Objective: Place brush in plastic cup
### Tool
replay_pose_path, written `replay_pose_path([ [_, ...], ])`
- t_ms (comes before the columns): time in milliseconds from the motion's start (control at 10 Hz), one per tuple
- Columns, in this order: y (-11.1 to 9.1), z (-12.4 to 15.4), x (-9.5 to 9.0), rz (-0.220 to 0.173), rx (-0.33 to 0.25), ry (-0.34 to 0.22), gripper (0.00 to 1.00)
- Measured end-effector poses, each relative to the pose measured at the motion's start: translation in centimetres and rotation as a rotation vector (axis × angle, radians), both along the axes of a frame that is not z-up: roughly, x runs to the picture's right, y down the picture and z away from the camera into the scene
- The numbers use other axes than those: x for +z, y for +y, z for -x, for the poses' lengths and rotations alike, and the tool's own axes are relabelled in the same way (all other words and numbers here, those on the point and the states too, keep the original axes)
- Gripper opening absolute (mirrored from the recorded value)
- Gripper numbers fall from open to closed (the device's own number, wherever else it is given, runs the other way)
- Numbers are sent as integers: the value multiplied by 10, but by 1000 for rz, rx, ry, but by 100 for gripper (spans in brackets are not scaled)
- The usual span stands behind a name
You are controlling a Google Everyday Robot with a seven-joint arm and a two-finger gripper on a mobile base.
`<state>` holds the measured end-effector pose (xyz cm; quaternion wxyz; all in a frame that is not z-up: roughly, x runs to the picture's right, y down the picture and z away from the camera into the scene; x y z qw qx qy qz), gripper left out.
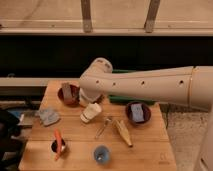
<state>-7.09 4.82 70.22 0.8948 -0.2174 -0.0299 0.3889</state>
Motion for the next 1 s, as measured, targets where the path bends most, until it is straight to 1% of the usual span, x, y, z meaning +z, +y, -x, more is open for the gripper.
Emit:
replay_pose_path([
  [100, -2, -10, -3, -8, 14, 21, 0],
  [200, 0, -20, -4, -7, 26, 39, 0],
  [300, 5, -40, -6, 1, 46, 65, 0],
  [400, 11, -53, -8, 13, 66, 78, 0],
  [500, 22, -76, -9, 27, 92, 94, 0],
  [600, 33, -93, -10, 43, 112, 95, 0],
  [700, 46, -113, -9, 74, 137, 85, 0],
  [800, 56, -127, -7, 116, 153, 69, 0],
  [1000, 72, -146, -3, 253, 184, -2, 0],
])
